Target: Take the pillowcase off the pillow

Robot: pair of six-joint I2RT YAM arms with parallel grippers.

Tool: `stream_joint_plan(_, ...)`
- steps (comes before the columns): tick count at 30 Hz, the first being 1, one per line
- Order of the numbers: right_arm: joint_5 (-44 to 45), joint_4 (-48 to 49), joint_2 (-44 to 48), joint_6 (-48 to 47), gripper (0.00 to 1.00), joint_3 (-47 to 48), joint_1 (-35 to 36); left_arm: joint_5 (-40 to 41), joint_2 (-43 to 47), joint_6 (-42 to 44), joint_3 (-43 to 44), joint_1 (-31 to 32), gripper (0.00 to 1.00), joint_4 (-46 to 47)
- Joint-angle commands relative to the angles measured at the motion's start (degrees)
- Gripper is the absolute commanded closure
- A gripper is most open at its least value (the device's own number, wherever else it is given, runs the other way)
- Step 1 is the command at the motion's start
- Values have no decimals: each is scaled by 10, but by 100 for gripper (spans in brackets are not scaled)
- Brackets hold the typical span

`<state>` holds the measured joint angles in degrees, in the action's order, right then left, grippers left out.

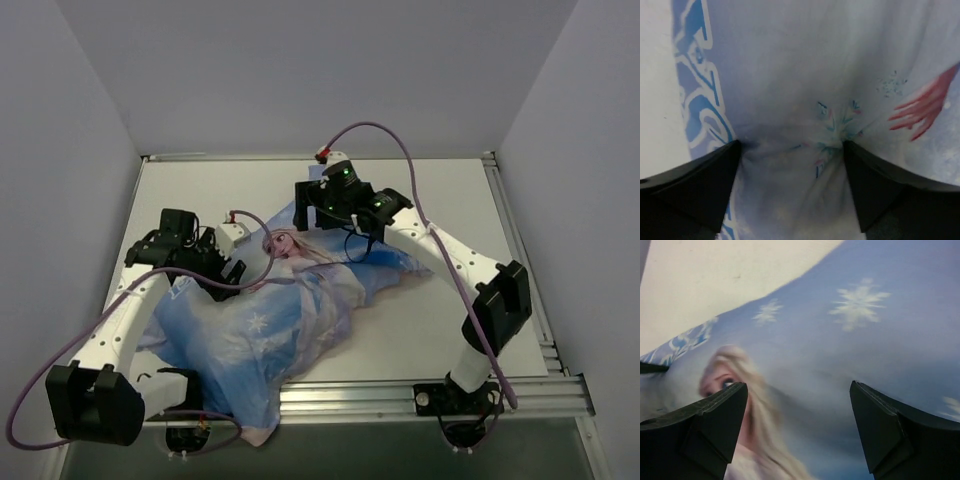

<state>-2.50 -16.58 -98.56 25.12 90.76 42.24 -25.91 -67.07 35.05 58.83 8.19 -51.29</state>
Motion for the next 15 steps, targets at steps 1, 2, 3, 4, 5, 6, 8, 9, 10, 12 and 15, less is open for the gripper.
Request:
stream_joint_plan(1,15,-44,85,-18,13,-48,-96,75,-20,26,-42,1,21,-1)
stream_joint_plan(2,11,-48,114,-35,13,-83,-124,76,-38,27,-49,1,42,14)
stream_joint_plan(3,14,-56,125,-48,12,-98,-180,81,-47,24,-50,2,95,28)
stream_joint_plan(4,17,-57,134,-61,10,-113,-205,93,-58,14,-50,1,98,49)
stream_joint_plan(5,19,-61,143,-74,10,-137,-227,107,-81,6,-43,2,98,98)
stream_joint_plan(6,18,-68,144,-95,11,-145,-246,144,-93,-9,-35,4,98,131)
stream_joint_plan(8,5,-73,142,-111,11,-156,-276,194,-145,-30,15,10,98,226)
stream_joint_plan(9,2,-71,143,-116,11,-164,-281,238,-166,-43,46,15,98,249)
stream_joint_plan(10,-6,-65,145,-115,11,-169,-287,254,-191,-48,81,17,98,262)
stream_joint_plan(12,-14,-41,159,-108,11,-182,-291,286,-276,-66,221,19,98,264)
stream_joint_plan(15,-39,-28,175,-107,11,-198,-293,295,-368,-77,395,17,61,210)
